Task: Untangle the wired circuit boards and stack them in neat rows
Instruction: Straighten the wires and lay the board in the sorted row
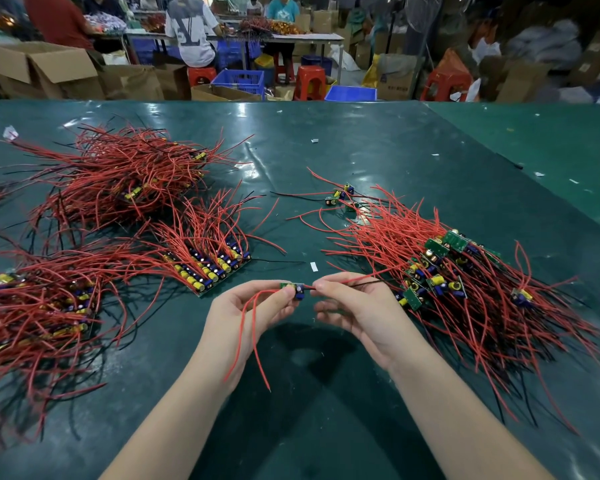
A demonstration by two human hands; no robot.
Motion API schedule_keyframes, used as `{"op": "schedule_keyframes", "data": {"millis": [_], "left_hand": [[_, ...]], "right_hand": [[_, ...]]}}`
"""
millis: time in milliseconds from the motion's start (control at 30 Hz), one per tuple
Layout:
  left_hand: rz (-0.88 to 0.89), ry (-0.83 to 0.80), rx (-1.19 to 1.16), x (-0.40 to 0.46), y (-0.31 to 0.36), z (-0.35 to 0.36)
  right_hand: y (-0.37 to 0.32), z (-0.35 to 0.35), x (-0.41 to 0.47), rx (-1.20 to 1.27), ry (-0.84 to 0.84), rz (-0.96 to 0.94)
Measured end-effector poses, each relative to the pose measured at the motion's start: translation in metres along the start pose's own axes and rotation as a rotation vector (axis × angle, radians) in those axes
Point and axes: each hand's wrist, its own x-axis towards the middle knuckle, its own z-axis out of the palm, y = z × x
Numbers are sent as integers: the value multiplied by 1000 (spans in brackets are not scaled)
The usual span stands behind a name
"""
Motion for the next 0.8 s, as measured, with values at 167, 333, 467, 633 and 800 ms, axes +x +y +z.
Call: {"op": "schedule_keyframes", "data": {"millis": [167, 333, 467, 633, 800], "left_hand": [[62, 23, 154, -6, 4, 2], [155, 53, 269, -10, 5, 3], [168, 40, 330, -10, 4, 4], [170, 58, 272, -9, 6, 3], [165, 40, 258, -9, 6, 4]], "right_hand": [[2, -2, 1, -28, 13, -9], [3, -3, 0, -239, 14, -189], [3, -1, 1, -356, 28, -280], [1, -3, 3, -392, 46, -276], [2, 1, 1, -336, 76, -302]]}}
